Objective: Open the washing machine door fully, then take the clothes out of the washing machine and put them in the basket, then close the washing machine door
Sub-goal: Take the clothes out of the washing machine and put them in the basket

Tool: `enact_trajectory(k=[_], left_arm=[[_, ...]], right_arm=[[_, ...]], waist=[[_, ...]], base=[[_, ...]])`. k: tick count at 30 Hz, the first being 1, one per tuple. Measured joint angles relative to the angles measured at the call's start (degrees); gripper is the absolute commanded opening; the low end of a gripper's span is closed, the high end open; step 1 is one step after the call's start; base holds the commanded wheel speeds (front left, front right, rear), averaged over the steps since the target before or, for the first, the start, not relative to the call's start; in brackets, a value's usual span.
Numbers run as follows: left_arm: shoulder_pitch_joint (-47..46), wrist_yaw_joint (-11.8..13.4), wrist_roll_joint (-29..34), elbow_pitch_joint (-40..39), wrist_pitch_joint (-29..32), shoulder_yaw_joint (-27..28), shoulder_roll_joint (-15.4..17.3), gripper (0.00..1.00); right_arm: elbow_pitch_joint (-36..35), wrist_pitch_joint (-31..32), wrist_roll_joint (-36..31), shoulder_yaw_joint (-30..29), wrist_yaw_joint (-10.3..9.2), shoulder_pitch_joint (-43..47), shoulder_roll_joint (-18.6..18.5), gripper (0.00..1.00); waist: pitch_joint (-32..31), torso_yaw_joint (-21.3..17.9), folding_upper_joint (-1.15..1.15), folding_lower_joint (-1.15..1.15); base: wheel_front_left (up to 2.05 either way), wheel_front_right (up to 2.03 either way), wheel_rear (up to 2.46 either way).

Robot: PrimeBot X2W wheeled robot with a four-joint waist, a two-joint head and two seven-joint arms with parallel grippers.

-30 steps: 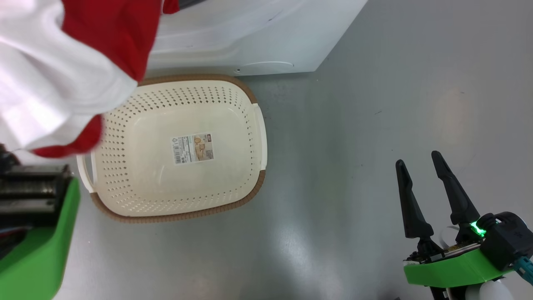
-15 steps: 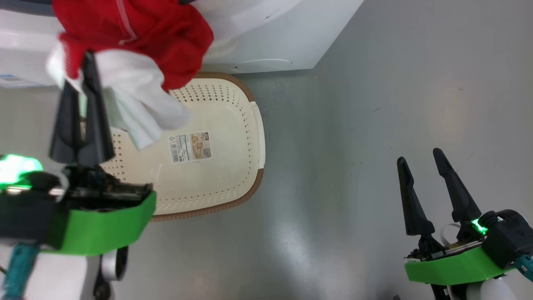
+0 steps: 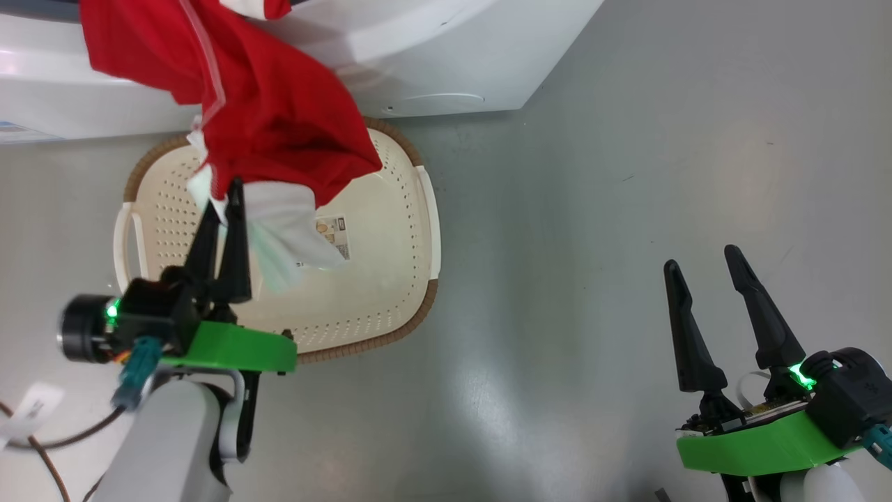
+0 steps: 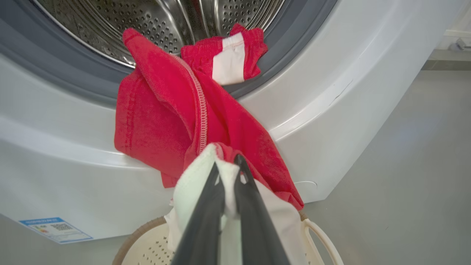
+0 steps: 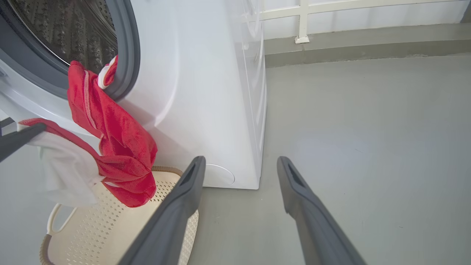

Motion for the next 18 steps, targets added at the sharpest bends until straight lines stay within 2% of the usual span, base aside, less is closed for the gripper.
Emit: enact_trajectory(k=[12,18], left_arm=[[-8.1,-6.9,-2.2,29.4,-0.7,-1.6,-4.4,0.00],[-12.2,-9.0,-2.3,41.3,-0.7,-1.8,-6.3,0.00]], right_arm=[[-0.2,0.0,0.0,0.0,0.00,-0.4,0.0,1.00],[-0.2,0.0,0.0,0.1,0.00,-0.7,0.0,1.00]], waist=[[0.7,-0.5,0.00,0.00],[1.0,-0.8,0.00,0.00]], base=[[0.00,0.00,0.00],[0.00,0.00,0.00]])
